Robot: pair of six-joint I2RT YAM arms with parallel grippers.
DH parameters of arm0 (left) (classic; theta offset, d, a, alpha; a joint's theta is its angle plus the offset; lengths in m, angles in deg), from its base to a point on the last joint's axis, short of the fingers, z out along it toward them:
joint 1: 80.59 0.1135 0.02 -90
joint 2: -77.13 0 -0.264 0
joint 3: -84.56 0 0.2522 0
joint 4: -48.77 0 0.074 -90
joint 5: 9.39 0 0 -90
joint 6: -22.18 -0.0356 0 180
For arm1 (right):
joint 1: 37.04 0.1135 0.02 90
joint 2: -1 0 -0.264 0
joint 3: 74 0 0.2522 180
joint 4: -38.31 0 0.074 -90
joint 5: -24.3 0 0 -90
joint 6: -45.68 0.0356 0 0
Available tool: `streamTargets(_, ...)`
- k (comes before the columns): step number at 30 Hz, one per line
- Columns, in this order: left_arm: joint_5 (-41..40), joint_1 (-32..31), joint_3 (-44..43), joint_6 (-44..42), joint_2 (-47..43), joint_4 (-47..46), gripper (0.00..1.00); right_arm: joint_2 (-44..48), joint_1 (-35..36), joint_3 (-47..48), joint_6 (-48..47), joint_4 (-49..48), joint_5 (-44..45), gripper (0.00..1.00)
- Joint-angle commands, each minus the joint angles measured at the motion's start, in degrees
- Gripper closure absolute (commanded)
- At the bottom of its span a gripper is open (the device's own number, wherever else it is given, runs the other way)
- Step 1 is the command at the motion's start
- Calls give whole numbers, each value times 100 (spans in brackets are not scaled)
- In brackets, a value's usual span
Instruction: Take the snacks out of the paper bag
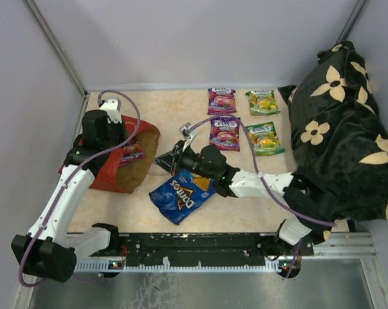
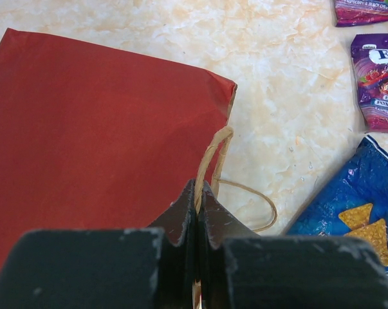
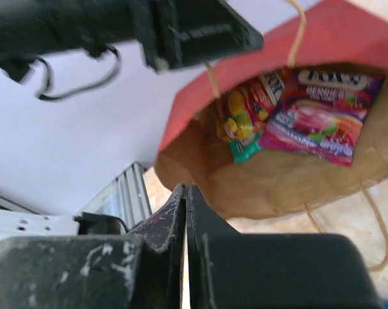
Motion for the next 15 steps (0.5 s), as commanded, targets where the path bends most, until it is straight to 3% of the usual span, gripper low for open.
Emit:
streamTargets(1,5,40,-170,-30,-12,-21,98,-1222,-199,-576,717,-1146,-848,100)
streamTargets(6,8,41,-161,-30,-6,-30,98,-2906,-397,-1073,1955,-3230,-1371,100)
streamTargets(9,32,41,-166,-30,6,-25,98,-3270,-483,-1127,2290,-3816,-1522,100)
streamTargets(14,17,41,-171,-30,5,-24,98,-2449,-496,-1020,1648,-2642,-1479,100)
streamTargets(15,15,41,-171,-30,5,-25,98,-2066,-499,-982,1419,-2282,-1411,95)
